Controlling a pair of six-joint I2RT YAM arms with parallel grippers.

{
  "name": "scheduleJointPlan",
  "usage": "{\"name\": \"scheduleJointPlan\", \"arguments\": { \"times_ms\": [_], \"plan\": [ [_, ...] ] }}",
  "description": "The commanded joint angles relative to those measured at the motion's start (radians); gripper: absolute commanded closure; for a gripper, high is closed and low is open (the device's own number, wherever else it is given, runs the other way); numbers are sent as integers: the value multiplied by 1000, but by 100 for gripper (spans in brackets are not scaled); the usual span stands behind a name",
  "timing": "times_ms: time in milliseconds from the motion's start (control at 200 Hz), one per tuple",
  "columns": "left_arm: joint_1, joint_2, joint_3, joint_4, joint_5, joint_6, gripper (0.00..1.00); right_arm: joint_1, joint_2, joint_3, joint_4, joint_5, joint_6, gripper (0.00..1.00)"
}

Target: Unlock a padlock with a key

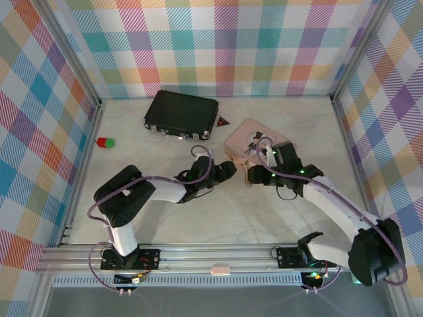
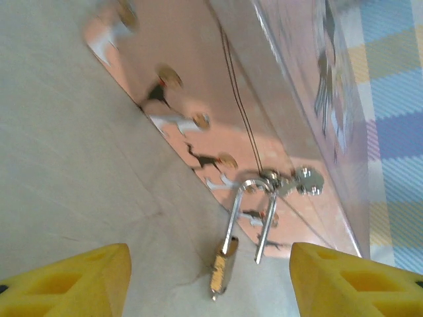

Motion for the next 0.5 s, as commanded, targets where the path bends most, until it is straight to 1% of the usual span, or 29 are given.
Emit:
{"name": "scheduleJointPlan", "arguments": {
  "times_ms": [0, 75, 155, 225, 275, 330, 415, 495],
  "plan": [
    [41, -67, -27, -45, -22, 20, 36, 94, 100, 64, -58, 127, 2, 42],
    [69, -85, -28, -62, -20, 24, 36, 159, 193, 119, -90, 246, 0, 42],
    [90, -94, -26, -58, -4, 29, 36, 208, 288, 181, -118, 348, -11, 42],
    [101, -95, -25, -48, 7, 28, 36, 237, 371, 239, -147, 416, -21, 43],
    [105, -95, -26, -38, 14, 25, 36, 257, 431, 283, -181, 492, -20, 43],
    [107, -95, -32, -25, 20, 21, 36, 276, 493, 327, -213, 535, -31, 44],
    [111, -95, -49, -2, 24, 9, 36, 303, 579, 375, -244, 612, -39, 46],
    [123, -94, -74, 28, 30, -11, 36, 325, 641, 412, -276, 710, -37, 48]
  ]
}}
